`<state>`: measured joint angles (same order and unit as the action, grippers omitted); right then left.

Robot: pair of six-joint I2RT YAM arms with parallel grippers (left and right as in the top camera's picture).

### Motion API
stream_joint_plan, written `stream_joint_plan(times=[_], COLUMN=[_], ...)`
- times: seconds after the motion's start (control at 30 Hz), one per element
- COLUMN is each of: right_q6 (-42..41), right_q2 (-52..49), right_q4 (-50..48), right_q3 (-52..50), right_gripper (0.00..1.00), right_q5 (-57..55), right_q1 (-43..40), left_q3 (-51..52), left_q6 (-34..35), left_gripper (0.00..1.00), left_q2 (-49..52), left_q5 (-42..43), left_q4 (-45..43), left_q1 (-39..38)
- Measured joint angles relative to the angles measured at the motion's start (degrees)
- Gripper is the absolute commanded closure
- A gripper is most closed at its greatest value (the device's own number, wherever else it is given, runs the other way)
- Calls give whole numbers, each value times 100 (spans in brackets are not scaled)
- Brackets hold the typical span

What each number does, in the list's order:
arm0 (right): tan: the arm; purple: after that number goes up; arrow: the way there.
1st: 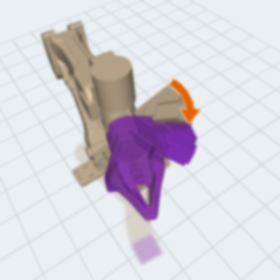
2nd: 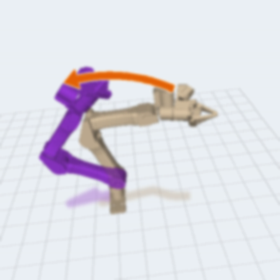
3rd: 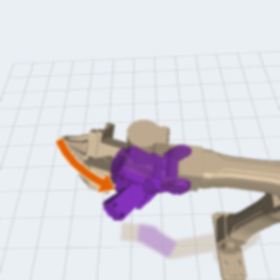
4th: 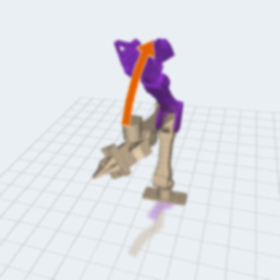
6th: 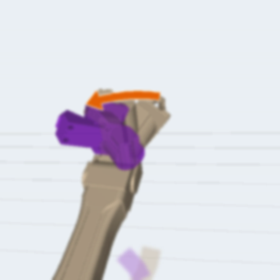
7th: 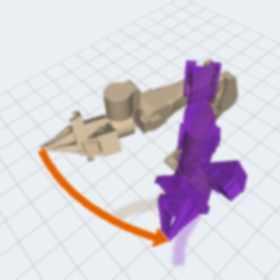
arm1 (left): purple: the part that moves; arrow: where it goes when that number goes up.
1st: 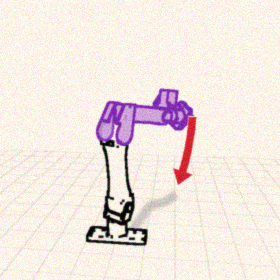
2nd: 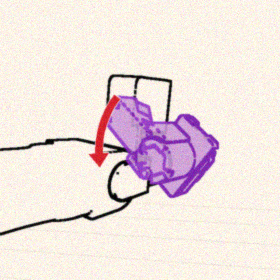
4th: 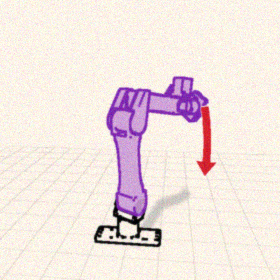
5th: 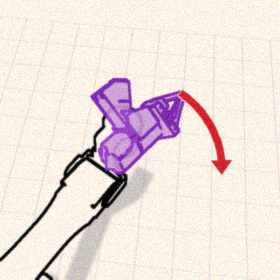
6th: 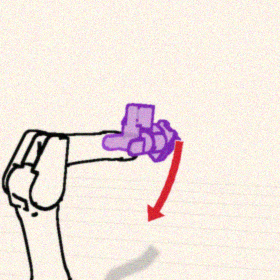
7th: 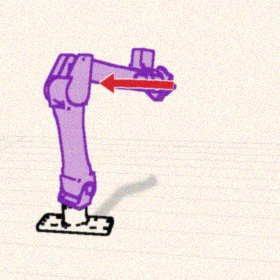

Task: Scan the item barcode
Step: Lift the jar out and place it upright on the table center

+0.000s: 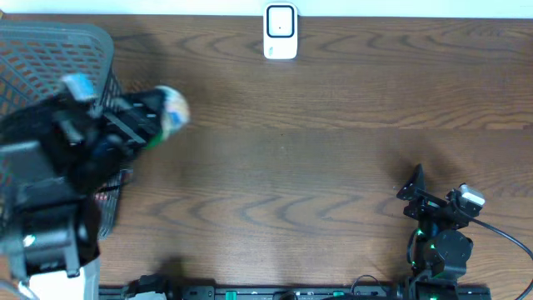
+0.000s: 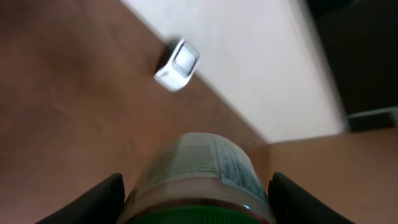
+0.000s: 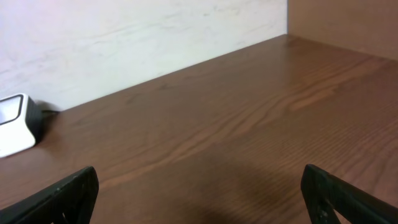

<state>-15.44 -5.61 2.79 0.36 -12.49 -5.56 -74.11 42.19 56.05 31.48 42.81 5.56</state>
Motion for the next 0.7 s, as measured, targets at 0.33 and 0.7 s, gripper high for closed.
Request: stream_joint_plan(times=[0.33,0.7], right_q6=[0,0], right_q2=[0,0], right_q4=[0,0], right_q3=[0,0], right_gripper=[1,1], right_q5=[0,0], right_q1=[0,0], left_q3=[-9,-9], left_q6=[361,787], left_gripper=[39,38], left_q2=[2277,4732], left_q5=[-2885,-3639], left_q4=[70,-175], left_q1=[-3038,-3526])
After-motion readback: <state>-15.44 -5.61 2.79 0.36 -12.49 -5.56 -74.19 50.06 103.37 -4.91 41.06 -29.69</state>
